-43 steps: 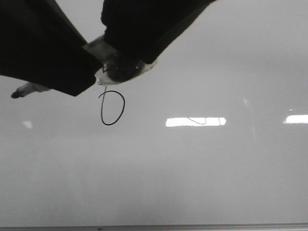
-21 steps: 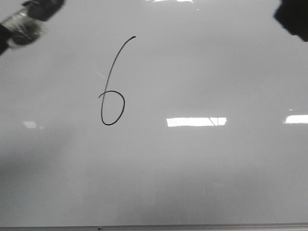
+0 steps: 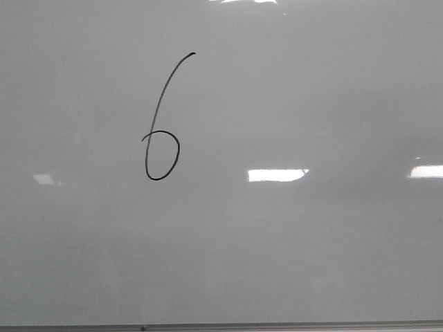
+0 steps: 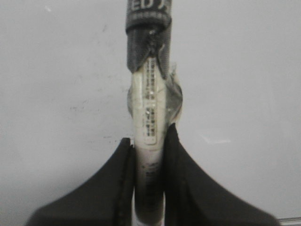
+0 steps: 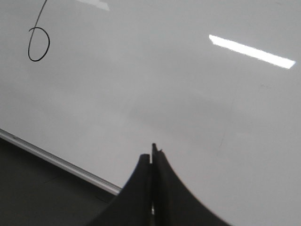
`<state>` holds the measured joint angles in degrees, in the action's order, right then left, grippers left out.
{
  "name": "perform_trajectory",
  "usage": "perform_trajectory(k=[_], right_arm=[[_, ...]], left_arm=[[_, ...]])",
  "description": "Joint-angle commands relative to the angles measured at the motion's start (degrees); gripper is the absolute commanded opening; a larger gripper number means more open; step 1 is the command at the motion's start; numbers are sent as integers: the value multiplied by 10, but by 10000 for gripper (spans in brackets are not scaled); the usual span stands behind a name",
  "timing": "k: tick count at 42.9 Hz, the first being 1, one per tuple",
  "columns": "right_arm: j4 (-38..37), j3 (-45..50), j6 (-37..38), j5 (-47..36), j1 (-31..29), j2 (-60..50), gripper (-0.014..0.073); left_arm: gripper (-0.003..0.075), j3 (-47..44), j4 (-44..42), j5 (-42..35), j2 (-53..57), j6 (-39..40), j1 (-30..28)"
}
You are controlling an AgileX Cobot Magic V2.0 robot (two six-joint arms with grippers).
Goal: Write number 6 on whiteboard
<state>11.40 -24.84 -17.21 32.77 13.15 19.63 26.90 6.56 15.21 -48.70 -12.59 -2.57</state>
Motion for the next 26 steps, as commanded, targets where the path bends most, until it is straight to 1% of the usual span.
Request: perform_trajectory(k=[1, 4, 8, 14, 18, 26], right_arm=[[4, -5, 1, -52, -3, -5, -64], [7, -4, 1, -52, -3, -4, -64], [8, -4, 1, -54, -3, -4, -64], [9, -4, 1, -54, -3, -4, -64], [9, -4, 1, -54, -3, -4, -64], [12, -4, 1, -54, -3, -4, -64]], left_arm=[[-20, -40, 33, -148, 2, 6, -6], [-20, -65, 33, -217, -13, 6, -5], [-20, -68, 37, -279, -52, 6, -5], [-20, -68, 37, -363, -140, 6, -5], [-20, -60, 38, -391, -206, 6, -5], [-20, -21, 38, -414, -310, 6, -5]])
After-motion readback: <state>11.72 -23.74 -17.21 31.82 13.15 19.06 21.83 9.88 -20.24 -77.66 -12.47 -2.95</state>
